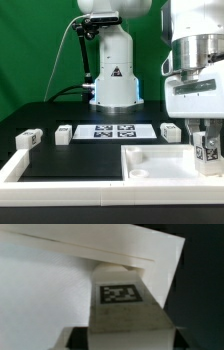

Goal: Assemble one leg

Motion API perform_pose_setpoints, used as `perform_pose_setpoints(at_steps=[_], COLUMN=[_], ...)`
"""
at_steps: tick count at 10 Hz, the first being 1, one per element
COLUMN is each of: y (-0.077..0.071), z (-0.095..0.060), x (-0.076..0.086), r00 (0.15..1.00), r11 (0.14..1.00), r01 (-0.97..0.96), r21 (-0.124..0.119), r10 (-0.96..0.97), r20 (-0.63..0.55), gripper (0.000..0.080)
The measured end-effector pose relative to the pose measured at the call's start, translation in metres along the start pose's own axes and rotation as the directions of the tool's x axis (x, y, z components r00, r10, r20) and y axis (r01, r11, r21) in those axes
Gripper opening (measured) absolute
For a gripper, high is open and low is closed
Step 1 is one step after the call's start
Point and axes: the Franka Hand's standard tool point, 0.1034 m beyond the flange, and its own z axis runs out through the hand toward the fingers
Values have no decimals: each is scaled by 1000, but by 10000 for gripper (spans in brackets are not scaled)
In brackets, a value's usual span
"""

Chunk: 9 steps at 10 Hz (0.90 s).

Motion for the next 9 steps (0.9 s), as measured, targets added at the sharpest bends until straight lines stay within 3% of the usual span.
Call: perform_pose_setpoints(at_steps=[2,3,4,5,6,9], y=[0,1,1,-1,-2,-6], z=[0,1,1,0,-1,-3], x=[0,0,0,-1,-2,-6], r00=[1000,1000,1000,996,974,834], r11=[1000,1000,1000,996,974,834], r01=[-28,5,15,88,226,552], r21=[-1,-1,-5,-9,-9,-21], r10=[28,-5,-15,-88,-226,-552], r20=[3,3,4,8,6,12], gripper=[298,469,469,606,643,648])
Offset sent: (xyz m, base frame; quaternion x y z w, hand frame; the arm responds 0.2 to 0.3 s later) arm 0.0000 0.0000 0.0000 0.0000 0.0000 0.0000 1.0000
